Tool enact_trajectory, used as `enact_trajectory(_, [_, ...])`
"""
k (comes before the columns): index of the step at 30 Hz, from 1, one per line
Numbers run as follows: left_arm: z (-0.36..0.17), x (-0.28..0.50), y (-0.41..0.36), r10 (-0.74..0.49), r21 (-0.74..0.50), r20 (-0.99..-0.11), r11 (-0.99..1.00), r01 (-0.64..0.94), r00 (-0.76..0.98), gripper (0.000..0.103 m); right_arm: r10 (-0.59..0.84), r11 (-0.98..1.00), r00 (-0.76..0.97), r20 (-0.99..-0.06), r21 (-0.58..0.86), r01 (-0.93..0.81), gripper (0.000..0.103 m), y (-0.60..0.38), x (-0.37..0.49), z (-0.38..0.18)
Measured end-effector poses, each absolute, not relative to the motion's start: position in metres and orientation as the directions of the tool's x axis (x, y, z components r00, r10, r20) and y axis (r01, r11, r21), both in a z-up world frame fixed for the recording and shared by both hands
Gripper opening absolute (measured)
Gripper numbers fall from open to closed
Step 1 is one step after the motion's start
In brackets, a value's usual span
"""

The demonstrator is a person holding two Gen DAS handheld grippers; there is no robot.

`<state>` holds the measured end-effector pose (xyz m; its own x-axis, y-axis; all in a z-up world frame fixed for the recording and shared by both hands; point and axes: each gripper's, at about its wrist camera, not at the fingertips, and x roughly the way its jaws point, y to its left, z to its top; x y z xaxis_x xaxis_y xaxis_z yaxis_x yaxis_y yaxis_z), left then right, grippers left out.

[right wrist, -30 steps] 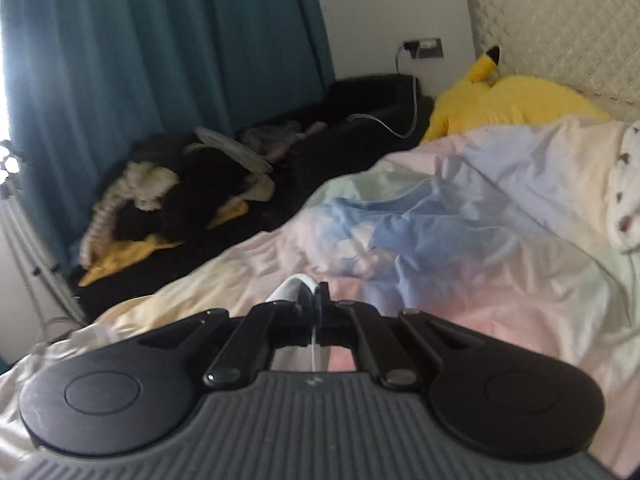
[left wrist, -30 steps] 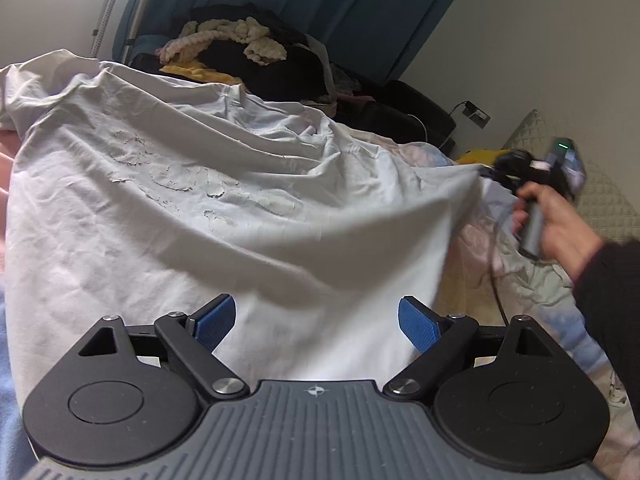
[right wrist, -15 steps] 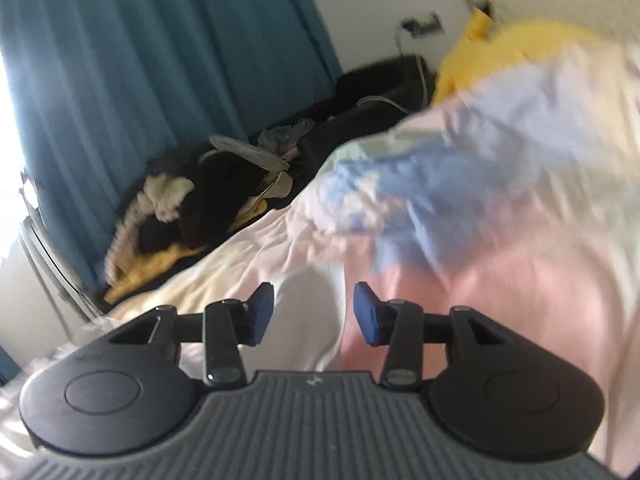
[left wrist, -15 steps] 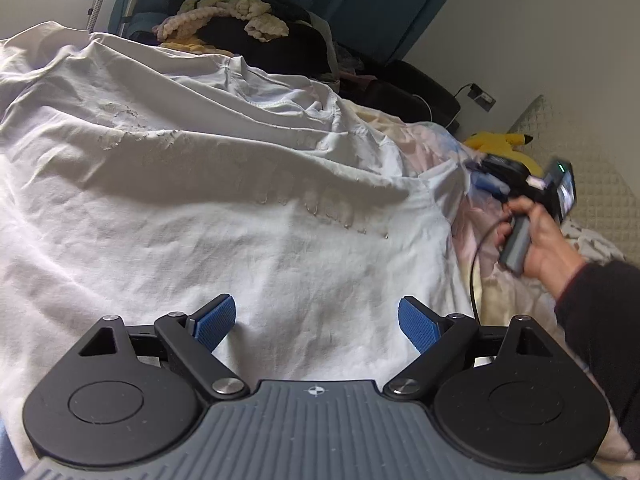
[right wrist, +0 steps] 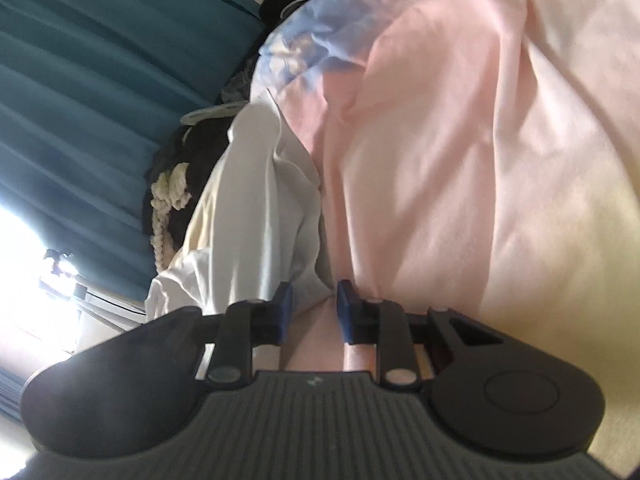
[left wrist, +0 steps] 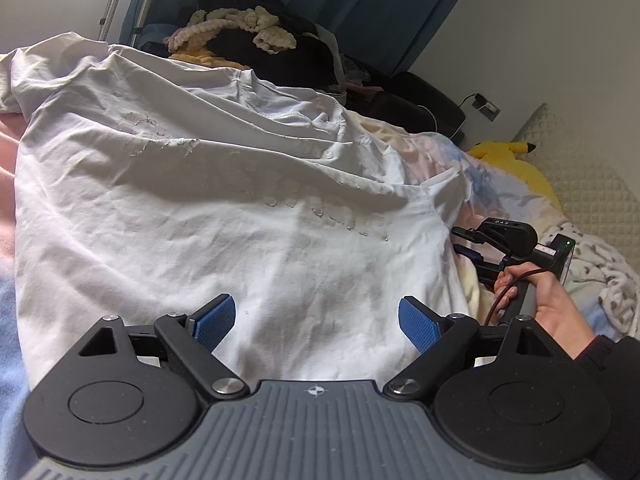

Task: Fold clothes

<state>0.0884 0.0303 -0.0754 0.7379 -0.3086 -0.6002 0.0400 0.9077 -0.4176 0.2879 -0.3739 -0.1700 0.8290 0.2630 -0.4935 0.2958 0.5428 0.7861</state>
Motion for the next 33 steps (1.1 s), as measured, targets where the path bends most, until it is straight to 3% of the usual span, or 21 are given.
enact_trajectory(6, [-0.084, 0.096, 0.029, -0.293, -0.403, -0.626, 0.915, 0.021, 0.722, 0.091, 0.274, 0.537, 0.84, -0.469, 0.799, 0.27, 0.025, -0.375, 0.296, -0.173])
enact_trajectory(7, [-0.085, 0.097, 0.029, -0.292, -0.4, -0.627, 0.916, 0.022, 0.722, 0.091, 0.274, 0.544, 0.842, -0.465, 0.797, 0.263, 0.017, -0.376, 0.296, -0.171])
enact_trajectory(10, [-0.086, 0.098, 0.028, -0.29, -0.393, -0.63, 0.919, 0.026, 0.72, 0.091, 0.228, 0.607, 0.855, -0.466, 0.754, 0.25, 0.007, -0.375, 0.291, -0.155])
enact_trajectory(18, [-0.086, 0.097, 0.032, -0.298, -0.411, -0.628, 0.911, 0.019, 0.719, 0.091, 0.091, 0.623, 0.901, -0.424, 0.73, 0.281, 0.005, -0.398, 0.272, -0.127])
enact_trajectory(25, [-0.087, 0.098, 0.032, -0.292, -0.399, -0.639, 0.917, 0.018, 0.712, 0.091, 0.015, 0.648, 0.828, -0.561, 0.636, 0.419, 0.004, -0.426, 0.266, -0.167])
enact_trajectory(27, [-0.089, 0.099, 0.032, -0.288, -0.391, -0.645, 0.92, 0.018, 0.708, 0.091, 0.016, 0.676, 0.827, -0.562, 0.615, 0.405, 0.005, -0.423, 0.264, -0.171])
enact_trajectory(29, [-0.09, 0.1, 0.033, -0.288, -0.388, -0.646, 0.921, 0.02, 0.707, 0.091, 0.014, 0.72, 0.826, -0.564, 0.579, 0.383, 0.007, -0.418, 0.264, -0.164])
enact_trajectory(32, [-0.088, 0.1, 0.035, -0.294, -0.396, -0.643, 0.918, 0.021, 0.707, 0.091, 0.007, 0.767, 0.825, -0.565, 0.533, 0.358, 0.027, -0.414, 0.255, -0.15])
enact_trajectory(33, [-0.087, 0.1, 0.037, -0.297, -0.4, -0.639, 0.916, 0.023, 0.71, 0.091, 0.003, 0.781, 0.826, -0.564, 0.517, 0.35, 0.04, -0.412, 0.248, -0.144])
